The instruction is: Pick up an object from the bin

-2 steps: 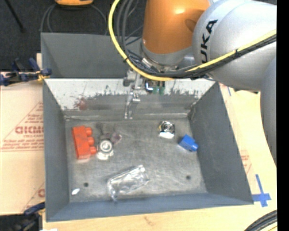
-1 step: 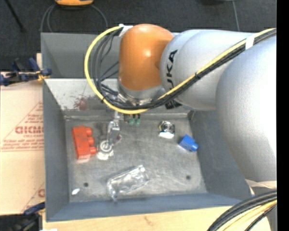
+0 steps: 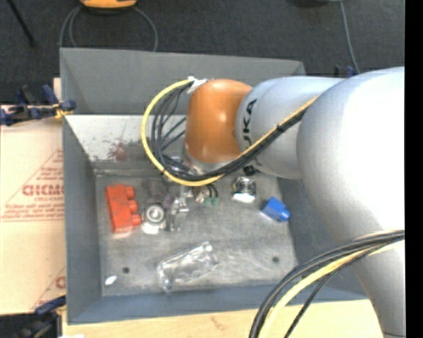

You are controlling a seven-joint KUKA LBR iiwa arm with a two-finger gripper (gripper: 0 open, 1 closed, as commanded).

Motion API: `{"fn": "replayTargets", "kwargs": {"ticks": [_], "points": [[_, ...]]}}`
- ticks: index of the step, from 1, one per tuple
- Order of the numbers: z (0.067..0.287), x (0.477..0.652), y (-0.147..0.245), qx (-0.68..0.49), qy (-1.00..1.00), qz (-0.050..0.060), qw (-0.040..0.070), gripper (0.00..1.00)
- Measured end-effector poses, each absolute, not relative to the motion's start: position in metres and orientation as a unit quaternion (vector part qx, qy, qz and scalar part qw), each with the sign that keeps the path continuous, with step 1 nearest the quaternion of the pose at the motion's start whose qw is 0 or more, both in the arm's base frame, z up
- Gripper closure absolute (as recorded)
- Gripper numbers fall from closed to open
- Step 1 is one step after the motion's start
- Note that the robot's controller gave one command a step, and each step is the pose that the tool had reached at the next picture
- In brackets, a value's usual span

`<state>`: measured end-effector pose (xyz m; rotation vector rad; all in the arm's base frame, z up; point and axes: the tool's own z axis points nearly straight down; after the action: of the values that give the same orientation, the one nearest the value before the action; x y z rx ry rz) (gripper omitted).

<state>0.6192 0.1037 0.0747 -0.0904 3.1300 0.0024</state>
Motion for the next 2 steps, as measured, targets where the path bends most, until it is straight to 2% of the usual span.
{"fn": "replayTargets", "kwargs": {"ticks": [1,2], "points": [[0.0793,0.618,0.1133,-0.028,1.0,0.001,0.004,0.0],[0.0799,0.6185,0.1132,-0.027,1.0,0.002,0.004,1.0]]}}
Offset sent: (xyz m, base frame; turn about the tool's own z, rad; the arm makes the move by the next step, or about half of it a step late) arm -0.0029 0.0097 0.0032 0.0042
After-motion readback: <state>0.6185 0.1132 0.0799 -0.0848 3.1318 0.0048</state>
